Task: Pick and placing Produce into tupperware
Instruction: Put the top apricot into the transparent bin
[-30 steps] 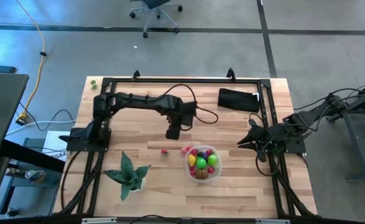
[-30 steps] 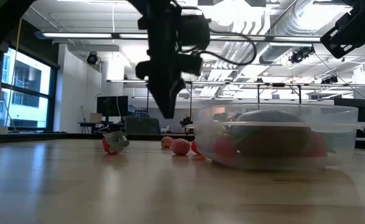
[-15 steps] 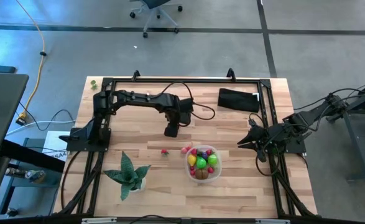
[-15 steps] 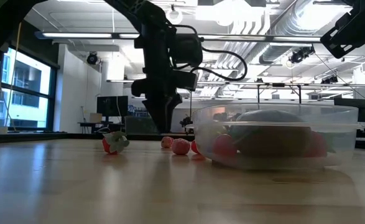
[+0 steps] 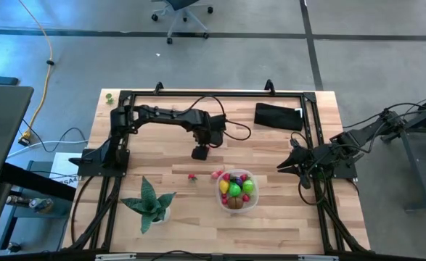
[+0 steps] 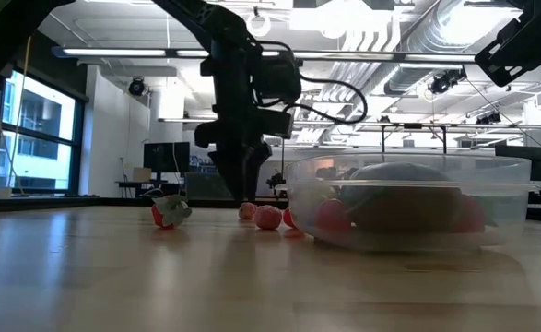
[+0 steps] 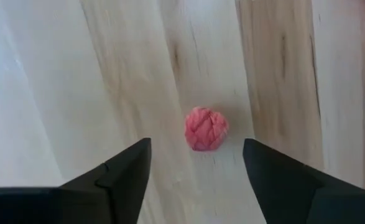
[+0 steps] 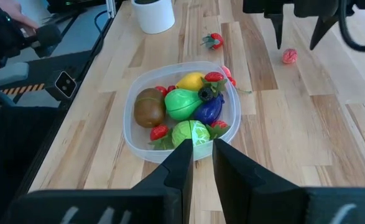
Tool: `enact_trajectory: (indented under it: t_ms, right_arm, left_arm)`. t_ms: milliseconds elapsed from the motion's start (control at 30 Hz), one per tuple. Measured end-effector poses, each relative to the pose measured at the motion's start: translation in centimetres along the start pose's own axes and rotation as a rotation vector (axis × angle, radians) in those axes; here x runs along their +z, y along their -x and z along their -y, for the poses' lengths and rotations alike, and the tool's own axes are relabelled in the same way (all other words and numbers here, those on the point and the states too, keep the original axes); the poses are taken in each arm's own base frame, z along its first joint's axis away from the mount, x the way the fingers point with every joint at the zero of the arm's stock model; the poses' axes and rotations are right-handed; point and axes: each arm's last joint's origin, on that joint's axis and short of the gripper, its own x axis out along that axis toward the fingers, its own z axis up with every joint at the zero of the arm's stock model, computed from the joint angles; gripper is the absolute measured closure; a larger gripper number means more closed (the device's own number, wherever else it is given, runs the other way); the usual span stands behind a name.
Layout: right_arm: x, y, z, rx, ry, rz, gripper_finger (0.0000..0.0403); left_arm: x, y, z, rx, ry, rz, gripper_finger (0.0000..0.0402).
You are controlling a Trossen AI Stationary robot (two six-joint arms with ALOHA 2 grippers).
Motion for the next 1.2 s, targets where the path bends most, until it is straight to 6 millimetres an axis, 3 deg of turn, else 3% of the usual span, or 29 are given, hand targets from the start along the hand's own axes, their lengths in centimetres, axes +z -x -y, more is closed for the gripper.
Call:
enact_trajectory:
  t_ms: [167,733,1200]
  right_arm:
    - [0.0,0.0,0.0,0.000,0.000,0.001,0.0352]
    - [0.0,0.0,0.0,-0.001,0.000,-0.001,0.0352]
    - [0.0,0.0,0.0,-0.001,0.001,-0.004,0.0352]
  left_arm:
    - [0.1,-0.6,-0.1,-0.001,-0.019,-0.001,0.0149]
    - [0.3,-2.5,-0.2,-0.035,-0.029,-0.005,0.0217]
    - [0.4,-2.5,0.1,-0.035,-0.054,-0.007,0.0311]
